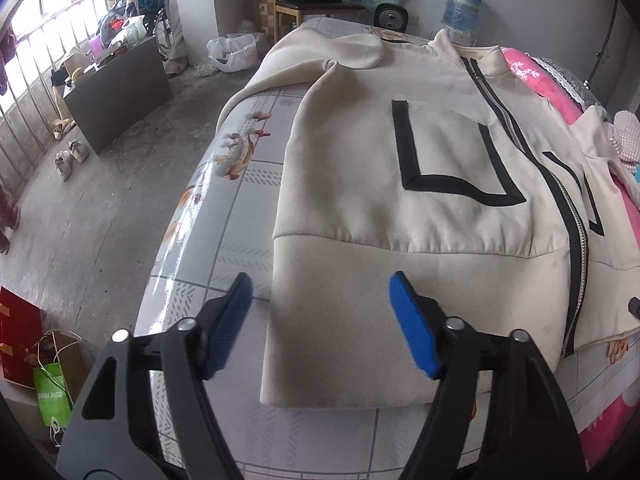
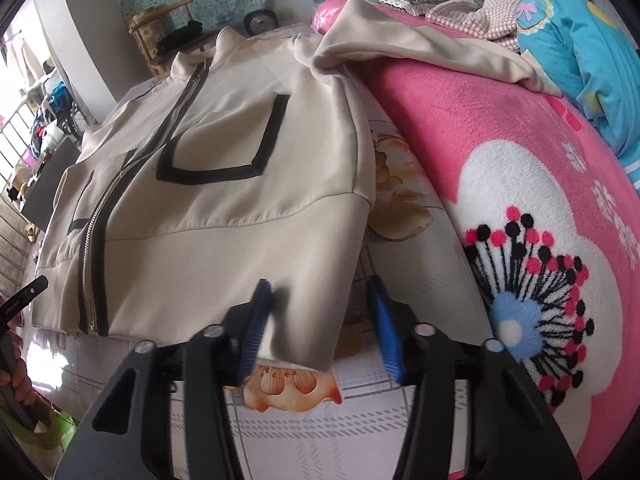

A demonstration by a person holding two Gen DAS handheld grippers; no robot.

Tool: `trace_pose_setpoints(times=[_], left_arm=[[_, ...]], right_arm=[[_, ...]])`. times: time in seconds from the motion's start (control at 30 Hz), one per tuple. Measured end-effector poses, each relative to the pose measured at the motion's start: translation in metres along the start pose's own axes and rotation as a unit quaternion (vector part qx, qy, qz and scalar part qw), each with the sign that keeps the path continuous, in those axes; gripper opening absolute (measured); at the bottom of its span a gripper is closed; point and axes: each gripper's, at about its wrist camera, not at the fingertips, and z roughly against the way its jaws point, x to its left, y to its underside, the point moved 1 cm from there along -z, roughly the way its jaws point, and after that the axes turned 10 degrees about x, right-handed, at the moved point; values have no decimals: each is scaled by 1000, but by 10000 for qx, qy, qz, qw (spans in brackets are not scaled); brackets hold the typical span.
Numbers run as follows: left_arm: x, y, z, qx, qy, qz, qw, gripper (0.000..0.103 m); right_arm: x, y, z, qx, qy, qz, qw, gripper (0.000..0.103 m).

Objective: Fold large clothes

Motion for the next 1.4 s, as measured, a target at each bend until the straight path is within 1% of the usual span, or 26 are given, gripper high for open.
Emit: trace_pose_setpoints(times=[0.03, 0.07, 0.1, 0.13, 0.2, 0.23, 0.27, 0.33, 0.47, 0.53, 0.57, 0.67, 0.77, 0.83, 0.97, 1.03, 1.07, 1.1, 1.13, 1.17, 1.2, 1.23, 1.27, 1.33, 1.37, 1.4], left_arm=[[2, 0, -1, -8, -15, 58, 10000, 51], [3, 0, -1, -35, -20, 64, 10000, 44], [4, -1, 0, -60, -15, 47, 10000, 40], [4, -2, 0, -70, 8, 28, 10000, 31], [3, -3, 1, -107, -69, 18, 9999, 22], [3, -4, 1, -131, -121, -2, 9998, 14], [4, -4, 2, -156, -133, -7, 9998, 8], [5, -6, 8, -234, -64, -11, 9997, 5], [2, -3, 33, -557, -69, -216, 9982, 4], [1, 0, 48, -671, 24, -319, 9972, 4], [0, 3, 55, -713, 74, -355, 9968, 4], [-2, 15, 72, -763, 105, -467, 9959, 4], [-1, 35, 85, -772, 74, -558, 9954, 4], [1, 49, 94, -726, 66, -571, 9957, 4], [13, 86, 107, -498, 47, -532, 9973, 4], [17, 102, 104, -312, 22, -508, 9982, 4], [19, 109, 99, -173, 57, -507, 9985, 5], [20, 114, 95, -73, 124, -533, 9985, 5], [22, 117, 91, 22, 158, -556, 9983, 8], [24, 119, 91, 47, 101, -559, 9984, 9], [26, 119, 95, -31, 43, -590, 9982, 9], [28, 118, 100, -127, 10, -633, 9979, 11], [29, 116, 108, -268, -39, -670, 9974, 18], [30, 107, 122, -555, -31, -714, 9959, 26], [27, 102, 126, -657, 10, -734, 9951, 28], [24, 96, 128, -745, 70, -758, 9943, 32]], right_arm=[[1, 0, -2, 14, -19, 29, 10000, 31], [1, -1, -3, 26, -17, 64, 10000, 26], [2, -1, -5, 33, -21, 96, 9999, 19], [4, -1, -5, 22, -11, 133, 9999, 15], [5, -2, -2, -57, -2, 189, 9998, 9], [6, -3, 1, -102, -31, 199, 9997, 7], [6, -4, 4, -147, -52, 214, 9997, 7], [6, -7, 14, -270, -69, 246, 9993, 6], [2, -11, 38, -512, -105, 313, 9981, 6], [1, -11, 43, -556, -93, 331, 9979, 6], [-1, -8, 53, -634, -44, 379, 9973, 6], [-6, 0, 65, -675, 22, 409, 9969, 6], [-11, 16, 74, -598, 65, 431, 9973, 6], [-13, 28, 81, -525, 128, 462, 9975, 6], [-19, 55, 92, -356, 229, 480, 9979, 6], [-21, 67, 88, -149, 389, 536, 9977, 6], [-21, 71, 84, -45, 568, 580, 9967, 8], [-21, 75, 80, 1, 782, 598, 9951, 12], [-22, 78, 79, 26, 1028, 605, 9929, 17], [-23, 80, 81, 3, 1298, 599, 9897, 18], [-24, 80, 85, -47, 1454, 582, 9877, 21], [-25, 78, 92, -134, 1536, 544, 9865, 28], [-25, 77, 100, -260, 1576, 508, 9859, 32], [-22, 73, 117, -579, 1549, 531, 9848, 47], [-15, 70, 123, -743, 1427, 626, 9850, 49], [-11, 65, 125, -836, 1275, 720, 9857, 52]])
